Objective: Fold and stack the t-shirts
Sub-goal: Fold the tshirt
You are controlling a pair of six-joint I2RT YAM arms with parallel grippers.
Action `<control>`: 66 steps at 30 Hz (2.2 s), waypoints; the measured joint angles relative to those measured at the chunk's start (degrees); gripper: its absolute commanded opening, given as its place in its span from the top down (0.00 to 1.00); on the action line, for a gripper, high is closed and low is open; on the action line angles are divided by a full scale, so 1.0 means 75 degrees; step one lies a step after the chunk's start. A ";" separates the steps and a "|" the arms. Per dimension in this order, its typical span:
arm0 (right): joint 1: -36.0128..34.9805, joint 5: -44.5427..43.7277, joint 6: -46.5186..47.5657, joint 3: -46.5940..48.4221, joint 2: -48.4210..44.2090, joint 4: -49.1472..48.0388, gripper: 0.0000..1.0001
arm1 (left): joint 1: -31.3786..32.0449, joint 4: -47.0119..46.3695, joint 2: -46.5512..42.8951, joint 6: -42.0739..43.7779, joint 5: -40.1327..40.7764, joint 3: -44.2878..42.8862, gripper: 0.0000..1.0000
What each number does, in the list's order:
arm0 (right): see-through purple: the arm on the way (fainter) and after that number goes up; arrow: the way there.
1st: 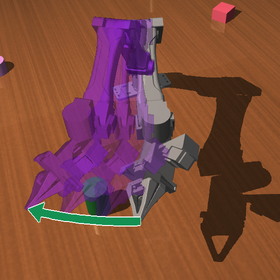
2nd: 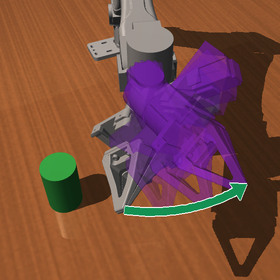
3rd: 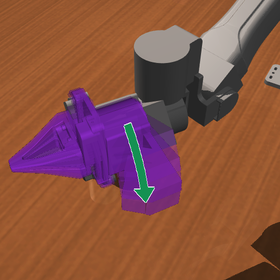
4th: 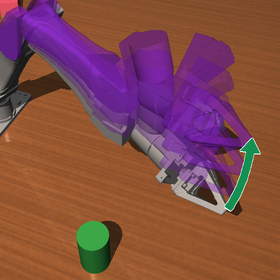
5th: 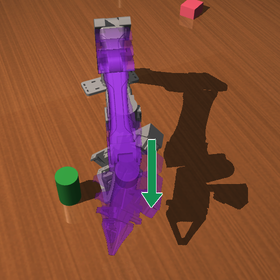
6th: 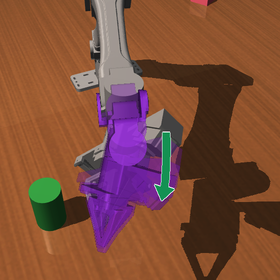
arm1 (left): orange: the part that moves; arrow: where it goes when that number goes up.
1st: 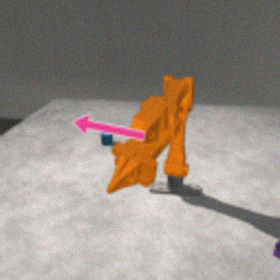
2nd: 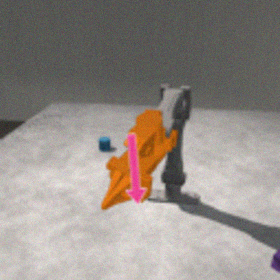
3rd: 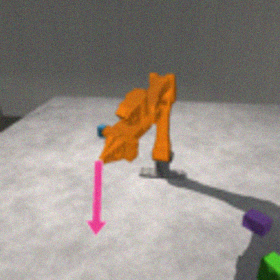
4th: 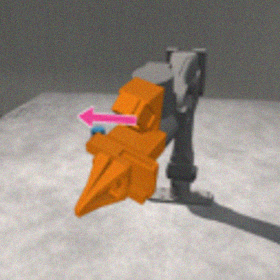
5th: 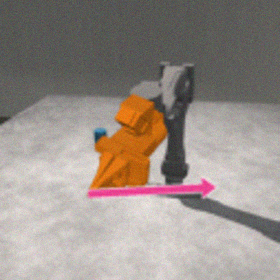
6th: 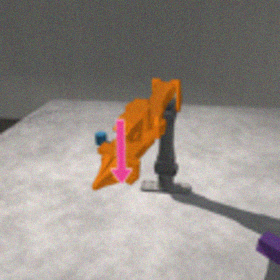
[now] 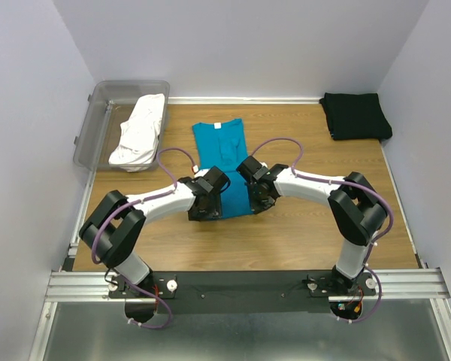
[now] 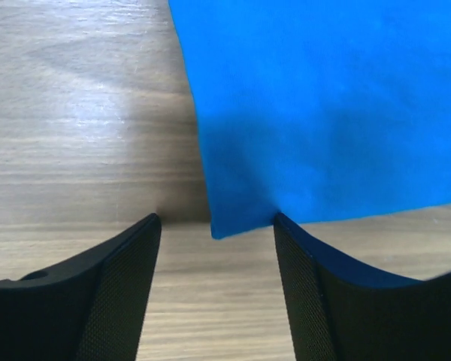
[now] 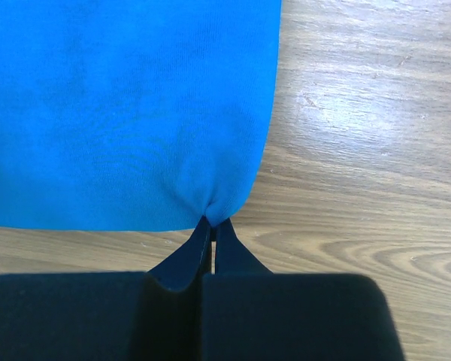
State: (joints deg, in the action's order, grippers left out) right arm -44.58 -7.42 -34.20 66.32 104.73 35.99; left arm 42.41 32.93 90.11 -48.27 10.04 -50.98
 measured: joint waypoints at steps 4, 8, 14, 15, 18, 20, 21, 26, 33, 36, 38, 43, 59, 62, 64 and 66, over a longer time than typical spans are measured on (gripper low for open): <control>0.0000 0.0003 0.0079 -0.0017 -0.0006 -0.0026 0.99 | 0.0029 0.0087 0.0181 -0.0023 0.0085 -0.0154 0.39; -0.0009 0.0003 0.0146 -0.0082 -0.0050 -0.0096 0.99 | 0.0064 0.0184 0.0364 -0.0032 0.0172 -0.0318 0.53; -0.0012 0.0003 0.0192 -0.0181 -0.0122 -0.0210 0.99 | 0.0233 -0.0041 0.0425 -0.0201 0.0154 -0.0332 0.90; -0.0012 0.0003 0.0210 -0.0189 -0.0131 -0.0221 0.99 | 0.0265 -0.0108 0.0425 -0.0251 0.0143 -0.0312 0.96; -0.0015 0.0006 0.0262 -0.0195 -0.0137 -0.0239 0.99 | 0.0312 -0.0236 0.0373 -0.0326 0.0137 -0.0224 1.00; -0.0015 0.0012 0.0323 -0.0192 -0.0140 -0.0245 0.99 | 0.0323 -0.0294 0.0335 -0.0329 0.0125 -0.0178 1.00; -0.0015 0.0017 0.0353 -0.0189 -0.0146 -0.0245 0.99 | 0.0344 -0.0321 0.0323 -0.0329 0.0125 -0.0163 1.00; -0.0015 0.0131 0.0516 -0.0146 -0.0149 -0.0221 0.99 | 0.0510 -0.0321 0.0303 -0.0358 0.0131 -0.0172 1.00; -0.0012 0.0408 0.0574 -0.0117 -0.0163 -0.0111 0.99 | 0.0629 -0.0009 0.0169 -0.0504 -0.0003 -0.0152 1.00; -0.0012 0.0589 0.0635 -0.0119 -0.0166 -0.0017 0.99 | 0.0755 0.0207 0.0032 -0.0562 -0.0055 -0.0134 1.00; -0.0012 0.0659 0.0699 -0.0119 -0.0166 0.0015 0.99 | 0.0813 0.0347 -0.0090 -0.0629 -0.0079 -0.0134 1.00; -0.0012 0.0755 0.0781 -0.0119 -0.0166 0.0026 0.99 | 0.0848 0.0490 -0.0312 -0.0720 -0.0090 -0.0134 1.00; -0.0012 0.1437 0.0854 -0.0711 -0.1906 0.0982 0.99 | 0.2279 0.0930 -0.1224 -0.1139 -0.0478 -0.0146 1.00; -0.0012 0.1547 0.0959 -0.0711 -0.2369 0.1614 0.99 | 0.2789 0.1110 -0.1457 -0.1207 -0.0676 -0.0146 1.00; -0.0012 0.1679 0.1020 -0.0723 -0.2649 0.2049 0.99 | 0.3200 0.1256 -0.1603 -0.1294 -0.0813 -0.0146 1.00; -0.0012 0.1880 0.1064 -0.0726 -0.2911 0.2463 0.99 | 0.3646 0.1370 -0.1781 -0.1408 -0.1107 -0.0146 1.00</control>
State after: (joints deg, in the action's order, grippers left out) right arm -44.66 6.68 -26.22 60.88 82.89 54.46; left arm 69.76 43.20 76.75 -58.83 1.74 -52.07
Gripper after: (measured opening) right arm 0.013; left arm 0.014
